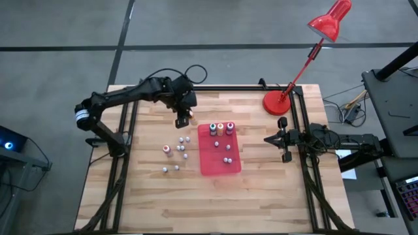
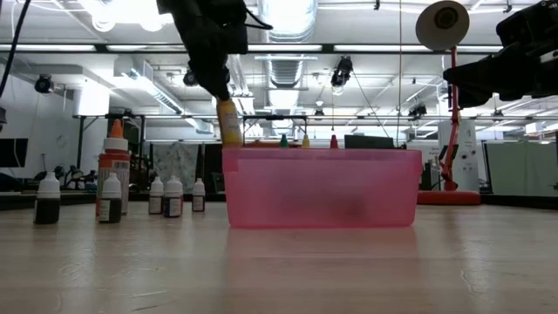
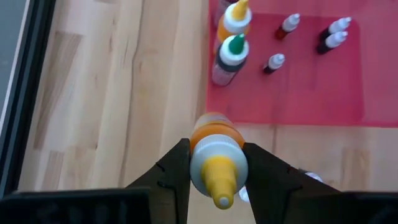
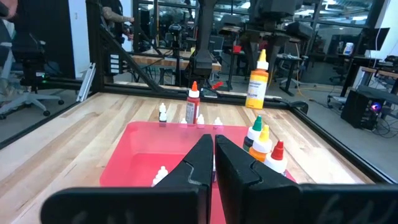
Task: Pick & Place food coloring
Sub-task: Put the large yellow food coloring bottle into the red bin
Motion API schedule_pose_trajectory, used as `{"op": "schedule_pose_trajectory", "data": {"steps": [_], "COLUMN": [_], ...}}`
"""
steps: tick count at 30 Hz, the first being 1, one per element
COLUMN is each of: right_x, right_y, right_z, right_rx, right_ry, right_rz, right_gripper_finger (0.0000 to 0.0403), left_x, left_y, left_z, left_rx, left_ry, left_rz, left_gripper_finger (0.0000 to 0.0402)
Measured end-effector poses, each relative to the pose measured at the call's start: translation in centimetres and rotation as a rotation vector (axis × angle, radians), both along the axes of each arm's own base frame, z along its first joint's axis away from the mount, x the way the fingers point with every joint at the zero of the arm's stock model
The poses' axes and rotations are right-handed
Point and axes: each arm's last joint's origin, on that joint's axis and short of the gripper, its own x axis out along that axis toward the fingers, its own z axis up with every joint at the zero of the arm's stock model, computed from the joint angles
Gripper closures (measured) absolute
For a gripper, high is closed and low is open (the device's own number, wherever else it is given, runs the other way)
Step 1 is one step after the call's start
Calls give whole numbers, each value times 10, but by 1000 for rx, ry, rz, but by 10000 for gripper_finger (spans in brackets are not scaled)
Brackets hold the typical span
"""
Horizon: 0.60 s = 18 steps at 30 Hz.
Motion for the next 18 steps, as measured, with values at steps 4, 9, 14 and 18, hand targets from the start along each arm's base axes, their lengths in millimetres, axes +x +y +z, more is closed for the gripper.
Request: {"op": "schedule_pose_trajectory", "data": {"steps": [4, 9, 14, 18], "right_x": [0, 0, 0, 0], "right_y": [0, 0, 0, 0], "right_z": [0, 0, 0, 0], "right_rx": [0, 0, -1, 0], "right_ry": [0, 0, 0, 0], "right_rz": [0, 0, 0, 0], "right_gripper_finger": [394, 394, 394, 394], "left_x": [3, 8, 18, 24], "left_y": [-7, -15, -17, -16], "left_z": [3, 6, 7, 9], "left_rx": [3, 5, 0, -3], "left_ry": [-8, -15, -2, 5], "left_rz": [-27, -56, -73, -77], "left_gripper_finger": [302, 302, 302, 302]}}
